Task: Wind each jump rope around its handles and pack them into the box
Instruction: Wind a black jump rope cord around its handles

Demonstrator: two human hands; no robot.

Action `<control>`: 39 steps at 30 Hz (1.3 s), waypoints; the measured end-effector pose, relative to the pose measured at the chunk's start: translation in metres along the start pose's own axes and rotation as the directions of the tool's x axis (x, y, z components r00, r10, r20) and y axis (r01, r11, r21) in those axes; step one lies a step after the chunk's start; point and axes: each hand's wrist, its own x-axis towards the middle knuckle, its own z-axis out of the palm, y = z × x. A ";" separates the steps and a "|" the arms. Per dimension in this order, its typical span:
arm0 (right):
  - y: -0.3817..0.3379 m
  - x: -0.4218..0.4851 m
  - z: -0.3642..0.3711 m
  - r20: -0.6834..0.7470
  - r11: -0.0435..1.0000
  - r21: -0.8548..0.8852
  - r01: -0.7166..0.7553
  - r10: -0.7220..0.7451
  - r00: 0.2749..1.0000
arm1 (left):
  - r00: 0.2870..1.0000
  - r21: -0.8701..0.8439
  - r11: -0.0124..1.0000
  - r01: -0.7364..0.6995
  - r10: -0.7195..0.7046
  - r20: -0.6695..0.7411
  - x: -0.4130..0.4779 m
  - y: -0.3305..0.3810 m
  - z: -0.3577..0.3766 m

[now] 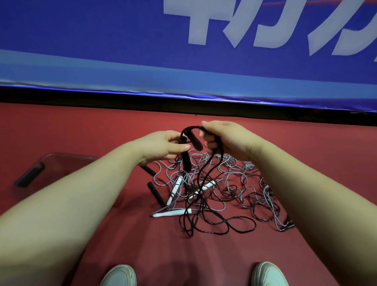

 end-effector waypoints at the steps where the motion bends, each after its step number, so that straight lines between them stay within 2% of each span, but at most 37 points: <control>1: -0.002 -0.001 0.000 -0.005 1.000 0.017 0.004 -0.004 1.000 | 0.999 -0.007 1.000 -0.022 0.022 -0.042 0.002 0.000 0.004; 4: -0.007 -0.003 0.000 -0.011 0.999 0.054 0.005 -0.004 1.000 | 0.984 -0.017 0.997 -0.076 0.072 -0.161 0.010 0.004 0.016; 8: -0.007 -0.006 -0.001 0.001 1.000 0.003 -0.029 0.029 1.000 | 0.978 -0.007 0.992 -0.126 0.123 -0.168 0.018 0.007 0.026; 13: -0.012 -0.009 -0.004 -0.041 0.996 -0.071 -0.051 0.048 0.998 | 0.977 0.061 0.996 -0.061 0.072 -0.202 0.024 0.004 0.033; 16: -0.015 -0.010 -0.002 -0.040 0.996 -0.075 -0.049 0.046 0.998 | 0.977 0.068 0.996 -0.055 0.068 -0.203 0.027 0.002 0.034; 20: -0.018 -0.010 0.000 -0.047 0.998 -0.063 -0.029 0.026 0.999 | 0.956 0.067 0.993 -0.093 0.108 -0.274 0.030 0.005 0.035; 25: -0.017 -0.012 -0.002 -0.054 0.995 -0.102 0.014 -0.020 0.998 | 0.934 0.205 0.971 -0.122 0.183 -0.308 0.028 0.009 0.035; 30: -0.016 -0.013 -0.002 -0.061 0.996 -0.066 0.062 -0.066 0.996 | 0.913 0.310 0.941 -0.136 0.241 -0.329 0.024 0.011 0.036; 36: -0.017 -0.014 0.003 -0.041 0.994 0.015 0.109 -0.108 0.993 | 0.954 0.074 0.983 -0.165 0.178 -0.239 0.022 0.007 0.032; 39: -0.016 -0.012 0.003 -0.045 0.991 -0.007 0.131 -0.131 0.990 | 0.948 -0.033 0.982 -0.188 0.172 -0.267 0.020 0.012 0.034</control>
